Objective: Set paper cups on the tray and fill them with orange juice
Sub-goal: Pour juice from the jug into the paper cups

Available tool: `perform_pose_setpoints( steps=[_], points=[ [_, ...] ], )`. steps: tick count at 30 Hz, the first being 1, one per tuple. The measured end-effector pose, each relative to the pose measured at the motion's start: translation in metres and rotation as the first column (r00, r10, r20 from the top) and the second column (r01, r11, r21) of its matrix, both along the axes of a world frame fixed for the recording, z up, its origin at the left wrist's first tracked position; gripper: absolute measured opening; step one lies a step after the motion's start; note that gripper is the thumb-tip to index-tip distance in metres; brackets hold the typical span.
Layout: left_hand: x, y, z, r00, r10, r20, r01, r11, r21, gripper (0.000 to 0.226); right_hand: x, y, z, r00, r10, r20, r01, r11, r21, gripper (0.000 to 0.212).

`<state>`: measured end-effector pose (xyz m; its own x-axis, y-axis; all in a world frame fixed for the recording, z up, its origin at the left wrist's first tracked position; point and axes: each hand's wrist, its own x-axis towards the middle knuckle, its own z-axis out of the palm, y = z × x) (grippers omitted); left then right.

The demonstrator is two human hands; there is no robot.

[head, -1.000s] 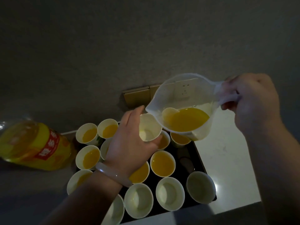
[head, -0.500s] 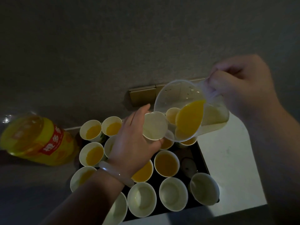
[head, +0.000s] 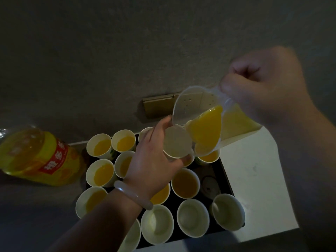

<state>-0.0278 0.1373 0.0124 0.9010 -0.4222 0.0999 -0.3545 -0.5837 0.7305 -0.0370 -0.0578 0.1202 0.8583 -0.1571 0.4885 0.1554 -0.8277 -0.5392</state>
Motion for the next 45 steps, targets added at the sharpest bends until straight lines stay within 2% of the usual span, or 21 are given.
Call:
perform_pose_setpoints(
  steps=[12,17,26,45],
  points=[
    [0.002,-0.002,-0.004,0.998,0.010,-0.060,-0.011,1.000,-0.017,0.079,0.003,0.006,0.004,0.998,0.037,0.056,-0.029,0.989,-0.142,0.030],
    [0.001,0.000,-0.002,0.997,0.018,-0.081,-0.018,1.000,0.007,0.082,0.002,0.009,0.006,0.997,0.073,0.037,-0.067,0.989,-0.130,0.031],
    [-0.001,0.002,0.002,0.996,0.014,-0.093,-0.010,0.999,0.041,0.079,-0.001,0.012,0.007,0.997,0.047,0.056,-0.037,0.985,-0.169,0.031],
    [0.002,0.000,-0.003,0.993,0.017,-0.113,-0.015,1.000,0.018,0.078,0.000,0.008,0.007,0.996,0.056,0.066,-0.042,0.980,-0.195,0.026]
  ],
)
